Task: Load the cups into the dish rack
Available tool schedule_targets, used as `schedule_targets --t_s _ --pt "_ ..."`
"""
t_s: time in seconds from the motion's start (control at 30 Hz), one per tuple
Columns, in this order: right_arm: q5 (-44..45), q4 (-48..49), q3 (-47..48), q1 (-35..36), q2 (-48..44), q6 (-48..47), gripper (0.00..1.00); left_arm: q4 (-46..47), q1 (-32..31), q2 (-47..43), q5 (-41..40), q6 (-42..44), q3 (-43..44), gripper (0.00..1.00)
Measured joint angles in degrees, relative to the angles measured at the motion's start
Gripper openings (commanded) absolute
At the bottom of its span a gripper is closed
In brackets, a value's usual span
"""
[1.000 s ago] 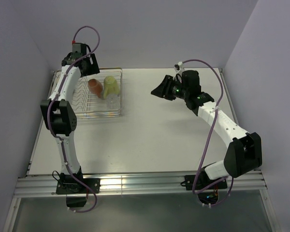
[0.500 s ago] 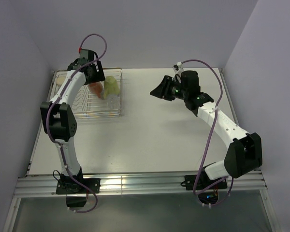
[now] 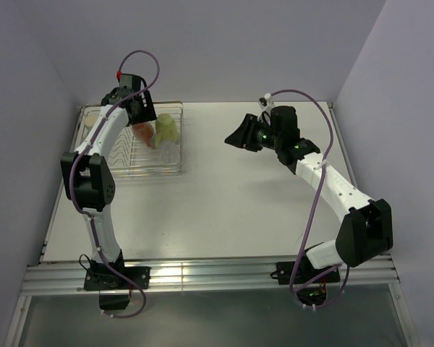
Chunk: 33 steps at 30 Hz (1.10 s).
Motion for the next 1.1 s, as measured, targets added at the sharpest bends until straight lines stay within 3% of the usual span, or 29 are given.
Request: schedule_targets --t_s 0.9,1.0,1.1 --pt "0.0 -0.2 0.0 0.0 0.0 -0.6 0.50 0.8 1.7 4.7 0.6 -0.6 0.0 0.83" --pt "0.0 -0.2 0.0 0.0 0.0 -0.6 0.50 0.8 1.6 5.1 0.7 -0.6 0.0 0.81" --pt "0.0 -0.2 0.0 0.0 0.0 -0.6 0.50 0.8 1.6 5.1 1.0 -0.8 0.1 0.68"
